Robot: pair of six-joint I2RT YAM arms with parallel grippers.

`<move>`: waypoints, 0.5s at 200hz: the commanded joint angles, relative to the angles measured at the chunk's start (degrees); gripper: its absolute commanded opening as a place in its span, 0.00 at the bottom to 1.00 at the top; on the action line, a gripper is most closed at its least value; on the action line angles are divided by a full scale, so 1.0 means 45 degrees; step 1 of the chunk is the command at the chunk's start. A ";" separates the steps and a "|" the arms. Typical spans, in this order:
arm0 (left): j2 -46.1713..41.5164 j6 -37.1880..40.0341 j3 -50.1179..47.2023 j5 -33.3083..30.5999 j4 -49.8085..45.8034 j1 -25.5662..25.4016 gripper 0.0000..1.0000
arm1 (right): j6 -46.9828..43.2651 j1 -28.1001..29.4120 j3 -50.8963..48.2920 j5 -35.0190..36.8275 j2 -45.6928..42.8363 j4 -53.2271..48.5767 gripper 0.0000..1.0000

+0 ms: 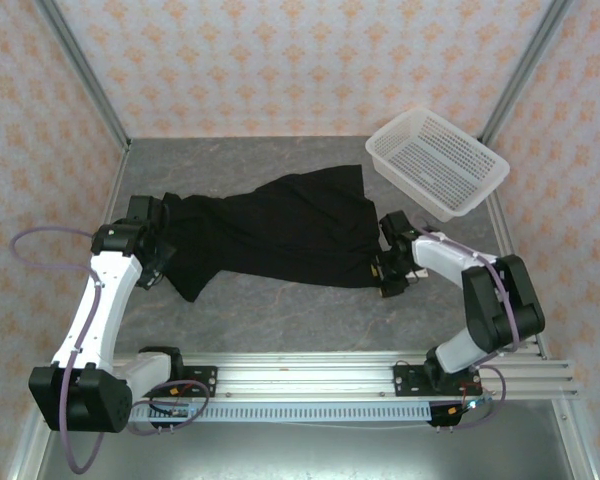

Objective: Fold and stack the t-shirts

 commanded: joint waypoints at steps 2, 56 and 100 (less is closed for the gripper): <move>-0.0150 -0.0244 -0.0053 -0.0204 -0.0037 -0.0087 0.00 | 0.0270 0.0126 0.0330 0.0130 0.0451 0.0385 0.46; -0.0163 -0.0283 -0.0093 -0.0184 0.0003 -0.0087 0.00 | -0.0064 0.0125 0.0580 0.0256 0.1403 0.0590 0.21; -0.0150 -0.0067 -0.0047 0.0027 0.0334 -0.0087 0.00 | -0.0980 0.0124 0.1180 0.1199 0.0580 0.0403 0.00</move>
